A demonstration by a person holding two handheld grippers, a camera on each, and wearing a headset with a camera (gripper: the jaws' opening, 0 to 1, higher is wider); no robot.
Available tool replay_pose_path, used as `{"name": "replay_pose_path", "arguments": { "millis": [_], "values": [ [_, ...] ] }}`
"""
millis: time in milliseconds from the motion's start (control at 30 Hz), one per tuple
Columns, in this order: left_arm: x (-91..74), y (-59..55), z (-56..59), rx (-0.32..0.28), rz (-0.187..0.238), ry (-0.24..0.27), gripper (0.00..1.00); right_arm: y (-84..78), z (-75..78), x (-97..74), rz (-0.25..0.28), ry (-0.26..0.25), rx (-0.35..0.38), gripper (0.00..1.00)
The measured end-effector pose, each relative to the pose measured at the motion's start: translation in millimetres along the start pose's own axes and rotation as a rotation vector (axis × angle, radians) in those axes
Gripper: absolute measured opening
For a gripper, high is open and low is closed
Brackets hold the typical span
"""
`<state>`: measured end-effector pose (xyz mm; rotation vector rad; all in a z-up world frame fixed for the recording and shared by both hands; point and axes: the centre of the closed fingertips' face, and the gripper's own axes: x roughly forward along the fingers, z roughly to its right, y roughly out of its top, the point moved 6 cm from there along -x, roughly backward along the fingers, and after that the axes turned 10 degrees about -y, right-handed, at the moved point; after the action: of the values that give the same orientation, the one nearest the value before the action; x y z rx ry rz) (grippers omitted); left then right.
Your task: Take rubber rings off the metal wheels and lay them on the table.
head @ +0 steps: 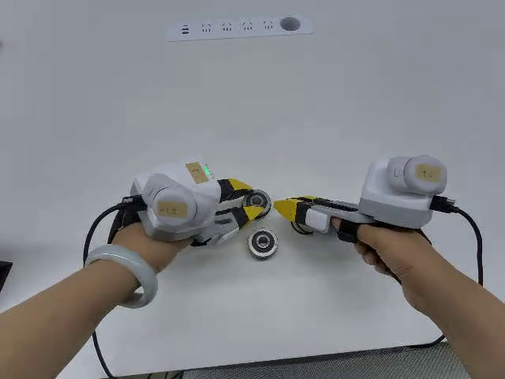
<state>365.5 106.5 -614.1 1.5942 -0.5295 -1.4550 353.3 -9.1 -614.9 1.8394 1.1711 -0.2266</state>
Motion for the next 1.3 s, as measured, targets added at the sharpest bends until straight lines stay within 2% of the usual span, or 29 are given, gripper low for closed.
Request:
{"name": "replay_pose_path", "arguments": {
  "millis": [500,1167,1300],
  "values": [
    [4.0,-0.9,-0.1,0.013,-0.008,-0.013,0.14,0.5,-0.7,3.4,-0.002,0.01,0.018,0.17],
    [3.0,-1.7,0.5,0.001,0.009,-0.007,0.14,3.0,-1.6,22.5,-0.016,0.042,0.068,0.17],
    [3.0,-2.2,0.5,-0.002,0.012,-0.005,0.14,5.8,2.3,27.9,-0.019,0.049,0.08,0.17]
  ]
}}
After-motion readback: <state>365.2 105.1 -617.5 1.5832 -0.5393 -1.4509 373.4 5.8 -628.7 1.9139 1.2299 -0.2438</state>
